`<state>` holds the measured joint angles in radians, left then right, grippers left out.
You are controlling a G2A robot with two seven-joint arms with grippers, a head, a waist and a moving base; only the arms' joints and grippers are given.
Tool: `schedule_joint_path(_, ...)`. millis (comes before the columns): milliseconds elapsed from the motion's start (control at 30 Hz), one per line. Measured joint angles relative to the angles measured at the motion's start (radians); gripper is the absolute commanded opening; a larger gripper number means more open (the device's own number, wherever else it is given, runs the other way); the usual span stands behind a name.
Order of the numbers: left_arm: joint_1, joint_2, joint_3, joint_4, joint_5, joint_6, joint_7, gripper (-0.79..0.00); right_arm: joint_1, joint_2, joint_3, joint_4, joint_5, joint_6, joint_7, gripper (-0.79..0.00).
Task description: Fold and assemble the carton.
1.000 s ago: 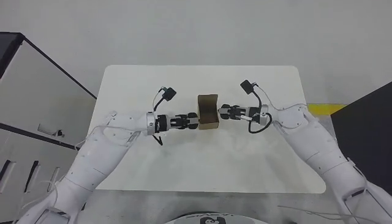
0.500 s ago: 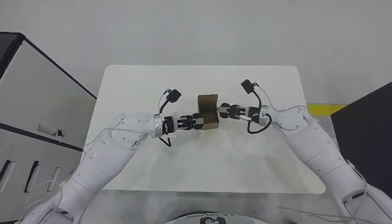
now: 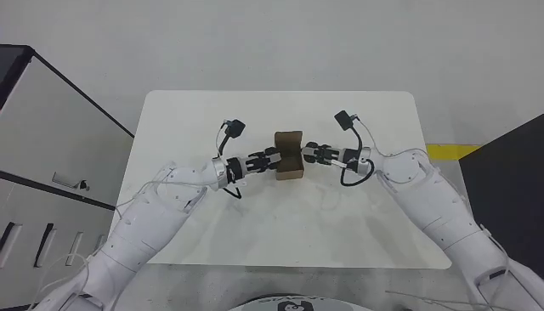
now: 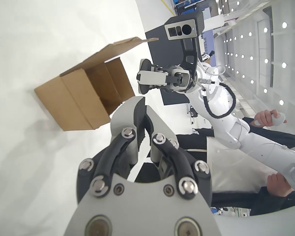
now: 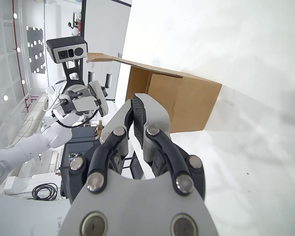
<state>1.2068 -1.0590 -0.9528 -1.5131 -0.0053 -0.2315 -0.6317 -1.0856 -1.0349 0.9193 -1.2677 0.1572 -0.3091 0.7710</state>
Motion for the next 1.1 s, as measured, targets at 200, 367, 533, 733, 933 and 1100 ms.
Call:
schedule_joint_path(200,0.0,-0.006,0.001,0.008,0.008,0.001,0.019,-0.785,-0.004,-0.006,0.001,-0.004,-0.011,0.002,-0.022,-0.785)
schedule_joint_path(367,-0.017,-0.018,0.027,0.024,0.052,0.005,0.063,-0.785,0.001,-0.013,-0.004,0.003,-0.023,0.005,-0.035,-0.785)
schedule_joint_path(533,-0.031,-0.03,0.05,0.044,0.101,0.016,0.104,-0.785,0.006,-0.021,-0.013,0.01,-0.041,0.014,-0.052,-0.785)
schedule_joint_path(733,-0.047,-0.042,0.067,0.071,0.111,0.017,0.107,-0.785,0.013,-0.03,-0.021,0.02,-0.05,0.021,-0.055,-0.785)
schedule_joint_path(933,-0.06,-0.052,0.079,0.089,0.117,0.017,0.107,-0.785,0.02,-0.038,-0.026,0.031,-0.055,0.027,-0.052,-0.785)
schedule_joint_path(1100,-0.068,-0.06,0.088,0.1,0.127,0.022,0.108,-0.785,0.024,-0.044,-0.031,0.036,-0.069,0.035,-0.055,-0.785)
